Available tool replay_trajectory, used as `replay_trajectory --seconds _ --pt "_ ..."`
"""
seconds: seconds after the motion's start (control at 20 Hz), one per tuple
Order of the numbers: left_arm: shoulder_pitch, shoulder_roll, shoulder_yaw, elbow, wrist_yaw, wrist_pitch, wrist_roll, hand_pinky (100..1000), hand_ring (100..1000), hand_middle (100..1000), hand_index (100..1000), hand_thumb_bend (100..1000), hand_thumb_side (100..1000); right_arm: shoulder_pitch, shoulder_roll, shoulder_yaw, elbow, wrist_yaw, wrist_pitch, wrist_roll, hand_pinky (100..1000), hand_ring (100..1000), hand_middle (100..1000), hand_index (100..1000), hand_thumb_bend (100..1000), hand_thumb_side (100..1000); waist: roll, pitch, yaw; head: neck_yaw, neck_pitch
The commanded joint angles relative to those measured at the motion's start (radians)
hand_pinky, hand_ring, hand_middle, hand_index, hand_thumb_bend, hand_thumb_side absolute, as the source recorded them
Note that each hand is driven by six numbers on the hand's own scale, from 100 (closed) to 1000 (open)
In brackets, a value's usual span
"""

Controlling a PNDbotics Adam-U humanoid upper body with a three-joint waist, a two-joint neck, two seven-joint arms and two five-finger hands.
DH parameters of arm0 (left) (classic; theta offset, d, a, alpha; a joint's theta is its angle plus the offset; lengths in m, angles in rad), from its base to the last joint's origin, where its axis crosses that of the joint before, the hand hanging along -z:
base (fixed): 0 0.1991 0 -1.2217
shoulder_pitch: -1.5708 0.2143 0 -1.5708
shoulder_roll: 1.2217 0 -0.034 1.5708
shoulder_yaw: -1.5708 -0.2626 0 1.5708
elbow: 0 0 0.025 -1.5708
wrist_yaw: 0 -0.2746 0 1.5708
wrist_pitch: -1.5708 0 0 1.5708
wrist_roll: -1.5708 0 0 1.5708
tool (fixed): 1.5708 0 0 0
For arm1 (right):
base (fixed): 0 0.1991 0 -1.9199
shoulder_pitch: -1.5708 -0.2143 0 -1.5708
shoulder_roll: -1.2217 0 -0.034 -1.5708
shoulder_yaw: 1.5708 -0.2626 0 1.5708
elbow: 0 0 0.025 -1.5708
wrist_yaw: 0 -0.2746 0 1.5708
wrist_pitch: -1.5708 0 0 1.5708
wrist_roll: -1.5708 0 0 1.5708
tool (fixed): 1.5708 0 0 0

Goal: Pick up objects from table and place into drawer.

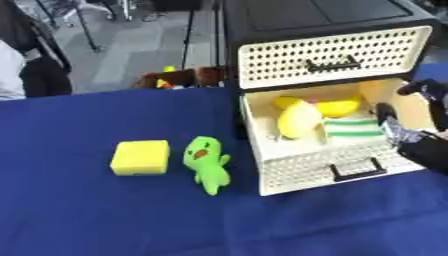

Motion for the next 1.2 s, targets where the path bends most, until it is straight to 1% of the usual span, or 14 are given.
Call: replay_trajectory --seconds 0.05,0.2,0.35,0.4,0.45,0.5,0.6,0.65,0.75,0.85,0.9,0.95,1.05,1.2 --pt "-0.003 0.007 0.007 -0.013 0.0 0.002 -0.002 528 742 732 865 112 944 -0.027 -0.025 -0.008 -0.01 -0.045 -0.001 -0.088 100 136 195 725 241 887 -0.004 -0.024 0.001 -0.002 0.002" --pt "-0.003 0.006 0.007 -0.013 0.0 0.003 -0.001 528 743 733 865 108 945 -0.048 -0.024 -0.012 -0.01 -0.093 -0.016 -0.215 100 169 222 741 223 878 -0.004 -0.022 0.0 0.0 0.004" --pt "-0.006 0.008 0.006 -0.013 0.001 0.002 -0.001 529 743 734 865 110 944 -0.06 -0.023 -0.006 -0.01 -0.147 -0.057 -0.357 100 209 254 748 200 873 -0.003 -0.022 0.0 0.003 0.006" --pt "-0.007 0.009 0.006 -0.013 0.002 0.002 -0.001 529 743 735 865 111 942 -0.063 -0.024 -0.003 -0.01 -0.163 -0.073 -0.398 100 249 286 764 174 877 -0.003 -0.022 0.002 0.007 0.007" --pt "-0.008 0.01 0.005 -0.013 0.003 0.001 0.0 529 743 735 866 111 942 -0.066 -0.024 0.001 -0.01 -0.178 -0.089 -0.435 100 254 290 764 171 877 -0.003 -0.022 0.003 0.011 0.007" --pt "-0.009 0.011 0.004 -0.013 0.004 0.001 0.0 530 743 737 866 112 941 -0.07 -0.025 0.005 -0.01 -0.192 -0.11 -0.47 120 288 317 770 131 885 -0.002 -0.023 0.004 0.016 0.008" --pt "-0.011 0.015 0.003 -0.013 0.005 0.0 0.001 530 744 740 867 114 939 -0.077 -0.025 0.012 -0.01 -0.216 -0.157 -0.533 167 334 352 777 105 902 0.0 -0.024 0.006 0.025 0.01" --pt "-0.012 0.018 0.002 -0.013 0.006 -0.001 0.001 530 744 740 868 114 939 -0.08 -0.024 0.015 -0.01 -0.226 -0.18 -0.561 176 343 357 777 101 905 0.0 -0.024 0.007 0.027 0.01" --pt "-0.015 0.027 0.0 -0.013 0.006 0.0 0.003 531 746 746 870 117 934 -0.091 -0.023 0.023 -0.01 -0.244 -0.229 -0.604 250 436 423 788 100 932 0.002 -0.026 0.01 0.028 0.012" --pt "-0.019 0.047 -0.003 -0.013 0.003 0.003 0.004 532 749 750 873 119 931 -0.101 -0.024 0.032 -0.01 -0.256 -0.283 -0.631 279 462 446 789 100 945 0.004 -0.028 0.013 0.026 0.016" --pt "-0.022 0.059 -0.005 -0.013 -0.001 0.004 0.005 535 752 757 877 123 920 -0.106 -0.024 0.036 -0.01 -0.259 -0.305 -0.638 306 479 460 788 100 957 0.005 -0.03 0.015 0.025 0.02" --pt "-0.028 0.077 -0.007 -0.013 -0.005 0.005 0.006 536 755 760 880 126 916 -0.113 -0.024 0.04 -0.01 -0.264 -0.326 -0.642 312 483 463 787 100 959 0.007 -0.033 0.016 0.024 0.027" --pt "-0.038 0.115 -0.01 -0.013 -0.019 0.014 0.008 538 766 771 889 142 898 -0.125 -0.024 0.045 -0.01 -0.275 -0.364 -0.649 337 502 476 785 100 964 0.01 -0.039 0.02 0.027 0.044" --pt "-0.053 0.174 -0.015 -0.013 -0.052 0.048 0.005 546 787 789 905 189 871 -0.142 -0.023 0.053 -0.01 -0.293 -0.417 -0.656 379 534 505 789 100 989 0.016 -0.048 0.021 0.036 0.074"
